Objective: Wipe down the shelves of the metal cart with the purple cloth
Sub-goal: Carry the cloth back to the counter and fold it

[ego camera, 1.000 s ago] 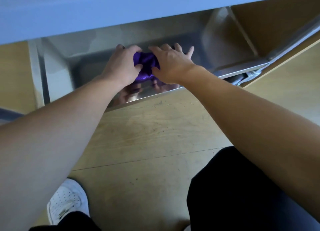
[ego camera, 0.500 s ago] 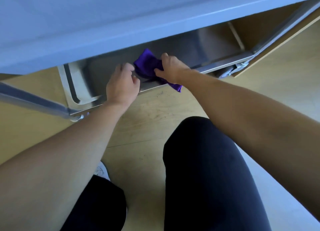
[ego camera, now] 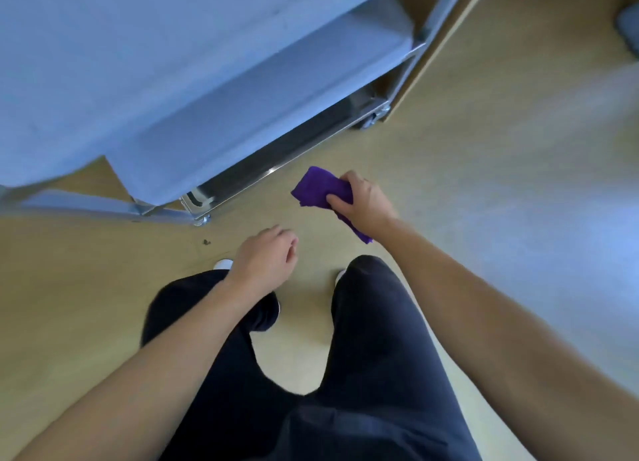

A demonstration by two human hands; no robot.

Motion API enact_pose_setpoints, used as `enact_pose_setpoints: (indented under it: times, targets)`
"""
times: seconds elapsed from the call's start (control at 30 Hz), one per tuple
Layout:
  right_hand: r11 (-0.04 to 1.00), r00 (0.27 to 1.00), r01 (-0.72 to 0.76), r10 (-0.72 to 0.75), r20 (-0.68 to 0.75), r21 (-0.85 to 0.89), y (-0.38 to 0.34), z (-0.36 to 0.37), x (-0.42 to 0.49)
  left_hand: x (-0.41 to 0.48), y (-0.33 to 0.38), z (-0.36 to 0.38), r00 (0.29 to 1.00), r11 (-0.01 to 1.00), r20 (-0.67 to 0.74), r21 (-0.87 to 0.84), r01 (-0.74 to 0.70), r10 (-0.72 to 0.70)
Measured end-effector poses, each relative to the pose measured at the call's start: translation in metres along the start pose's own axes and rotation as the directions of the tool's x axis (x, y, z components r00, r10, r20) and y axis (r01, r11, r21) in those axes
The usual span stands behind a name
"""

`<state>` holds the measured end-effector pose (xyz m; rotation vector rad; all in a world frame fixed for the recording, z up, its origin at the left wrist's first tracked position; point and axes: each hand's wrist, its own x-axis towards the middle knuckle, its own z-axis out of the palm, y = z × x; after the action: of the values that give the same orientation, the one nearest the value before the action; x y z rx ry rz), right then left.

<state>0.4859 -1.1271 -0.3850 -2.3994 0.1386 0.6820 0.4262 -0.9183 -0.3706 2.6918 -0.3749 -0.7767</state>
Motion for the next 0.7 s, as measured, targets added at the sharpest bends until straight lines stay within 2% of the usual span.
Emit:
enact_pose_setpoints:
  times: [0.13, 0.23, 0.3, 0.5, 0.7]
  targets:
    - [0.996, 0.999, -0.041, 0.043, -0.031, 0.075, -0.015, -0.076, -0.106, -0.080, 0.075, -0.065, 0.983, 0.983, 0.008, 0.023, -0.181, 0.181]
    - [0.991, 0.995, -0.060, 0.070, -0.075, 0.123, -0.012, -0.126, -0.166, -0.115, 0.120, -0.099, 0.967, 0.964, 0.030, 0.069, -0.255, 0.254]
    - [0.988, 0.992, -0.063, 0.078, -0.102, 0.144, -0.005, -0.158, -0.199, -0.120, 0.149, -0.115, 0.958, 0.953, 0.033, 0.103, -0.285, 0.283]
    - [0.993, 0.986, -0.064, 0.079, -0.150, 0.099, 0.037, -0.242, -0.267, -0.101, 0.231, -0.132, 0.943, 0.942, 0.051, 0.053, -0.330, 0.328]
    - [0.971, 0.954, -0.157, 0.196, -0.226, 0.179, 0.088, -0.285, -0.315, -0.082, 0.308, -0.156, 0.868, 0.844, 0.029, 0.215, -0.491, 0.496]
